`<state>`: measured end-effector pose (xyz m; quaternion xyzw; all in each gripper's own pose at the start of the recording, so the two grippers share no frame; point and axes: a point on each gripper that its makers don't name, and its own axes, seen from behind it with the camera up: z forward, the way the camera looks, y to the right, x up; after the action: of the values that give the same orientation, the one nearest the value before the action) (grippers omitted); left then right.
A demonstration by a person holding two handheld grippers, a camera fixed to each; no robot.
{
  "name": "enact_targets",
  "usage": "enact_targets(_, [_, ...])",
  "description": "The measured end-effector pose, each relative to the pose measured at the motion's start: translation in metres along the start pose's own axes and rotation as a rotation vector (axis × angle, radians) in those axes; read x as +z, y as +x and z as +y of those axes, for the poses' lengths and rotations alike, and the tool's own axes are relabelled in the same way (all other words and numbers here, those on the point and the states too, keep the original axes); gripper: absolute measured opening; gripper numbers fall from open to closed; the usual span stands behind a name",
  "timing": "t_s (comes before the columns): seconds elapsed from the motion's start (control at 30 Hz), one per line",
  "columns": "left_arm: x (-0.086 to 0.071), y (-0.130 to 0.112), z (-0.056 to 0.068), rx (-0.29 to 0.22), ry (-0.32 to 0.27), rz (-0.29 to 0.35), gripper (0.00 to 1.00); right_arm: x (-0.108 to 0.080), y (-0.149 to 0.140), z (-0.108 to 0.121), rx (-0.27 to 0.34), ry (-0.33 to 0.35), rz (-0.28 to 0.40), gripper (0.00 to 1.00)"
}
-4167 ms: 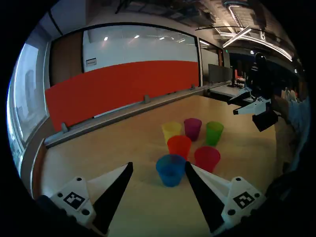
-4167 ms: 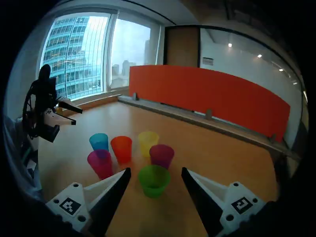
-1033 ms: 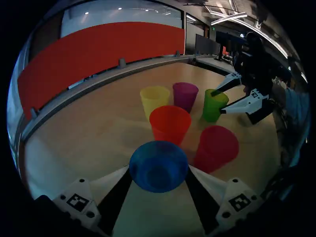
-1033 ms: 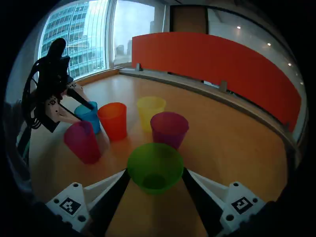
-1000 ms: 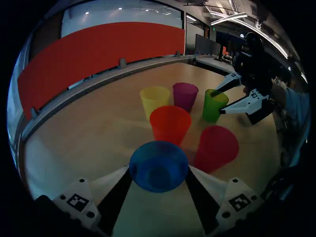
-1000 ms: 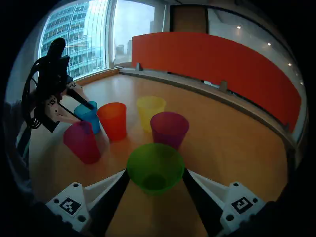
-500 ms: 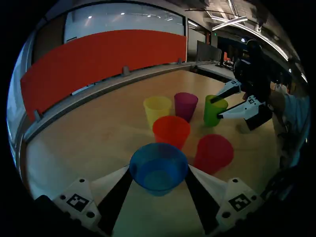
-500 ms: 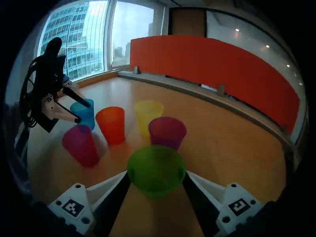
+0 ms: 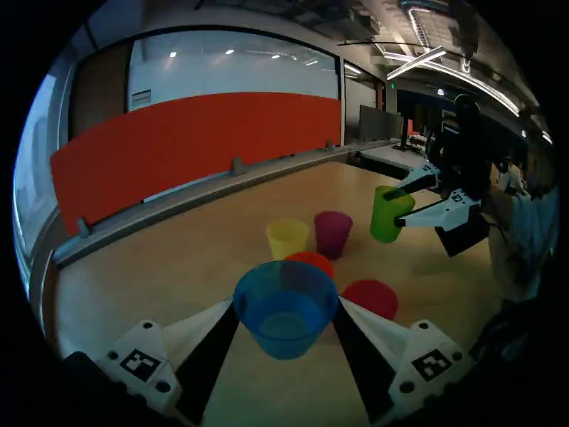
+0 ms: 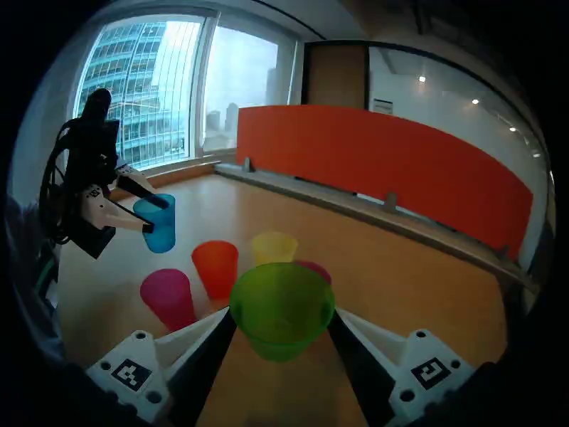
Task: Pour water
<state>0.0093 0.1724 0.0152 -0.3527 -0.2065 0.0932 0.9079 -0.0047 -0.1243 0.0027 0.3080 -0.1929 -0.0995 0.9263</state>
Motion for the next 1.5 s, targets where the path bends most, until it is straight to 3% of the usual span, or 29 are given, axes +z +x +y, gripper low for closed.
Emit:
enact_targets(0.3, [-0.020, 0.031, -0.008, 0.003, 0.042, 0.089, 0.87, -0.008, 0.037, -0.006, -0.004, -0.011, 0.108, 0.91])
enact_targets(0.8, [-0.042, 0.067, -0.011, 0.016, 0.082, 0.197, 0.87, -0.020, 0.088, -0.015, 0.007, -0.011, 0.253, 0.92])
enact_targets(1.1, [-0.050, 0.085, -0.005, 0.009, 0.075, 0.250, 0.87, -0.027, 0.107, -0.018, 0.000, -0.014, 0.301, 0.92])
enact_targets(1.5, [-0.053, 0.102, -0.002, 0.016, 0.074, 0.298, 0.87, -0.028, 0.110, -0.021, -0.007, -0.004, 0.304, 0.91])
